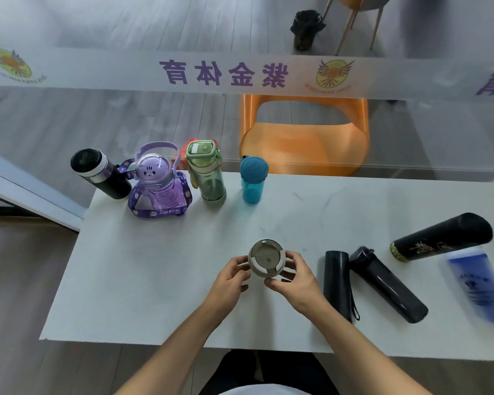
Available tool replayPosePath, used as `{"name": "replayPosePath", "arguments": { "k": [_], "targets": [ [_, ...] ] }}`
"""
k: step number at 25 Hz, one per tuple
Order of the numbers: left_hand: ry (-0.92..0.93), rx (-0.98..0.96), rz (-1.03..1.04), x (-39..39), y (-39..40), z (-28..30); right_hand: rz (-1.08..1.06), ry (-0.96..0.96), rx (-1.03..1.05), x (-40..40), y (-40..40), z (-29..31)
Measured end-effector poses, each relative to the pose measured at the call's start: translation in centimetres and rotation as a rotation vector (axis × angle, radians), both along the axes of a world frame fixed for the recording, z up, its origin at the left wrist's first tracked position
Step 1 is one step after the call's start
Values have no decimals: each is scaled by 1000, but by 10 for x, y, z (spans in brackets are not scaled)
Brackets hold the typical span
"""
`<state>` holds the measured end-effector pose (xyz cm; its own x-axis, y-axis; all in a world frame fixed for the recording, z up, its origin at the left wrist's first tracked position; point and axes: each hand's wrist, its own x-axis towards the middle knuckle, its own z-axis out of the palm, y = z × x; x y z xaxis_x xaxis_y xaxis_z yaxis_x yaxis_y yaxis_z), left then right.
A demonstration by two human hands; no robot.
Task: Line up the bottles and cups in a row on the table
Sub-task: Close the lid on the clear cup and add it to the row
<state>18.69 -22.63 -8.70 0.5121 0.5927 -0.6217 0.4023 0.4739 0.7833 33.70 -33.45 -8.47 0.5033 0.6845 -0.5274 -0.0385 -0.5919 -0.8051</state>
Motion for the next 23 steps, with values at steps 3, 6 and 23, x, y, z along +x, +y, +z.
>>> {"name": "replayPosePath", "arguments": {
  "k": [3, 6, 23],
  "targets": [
    [-17, -4, -24, 26, -2, 5, -51, 9, 30, 18, 0, 4],
    [-14, 2, -54, 70, 5, 9, -80, 13, 44, 57, 7, 10],
    [76, 63, 36, 213, 83, 24, 44, -19, 85, 199, 109, 7]
  ]
}}
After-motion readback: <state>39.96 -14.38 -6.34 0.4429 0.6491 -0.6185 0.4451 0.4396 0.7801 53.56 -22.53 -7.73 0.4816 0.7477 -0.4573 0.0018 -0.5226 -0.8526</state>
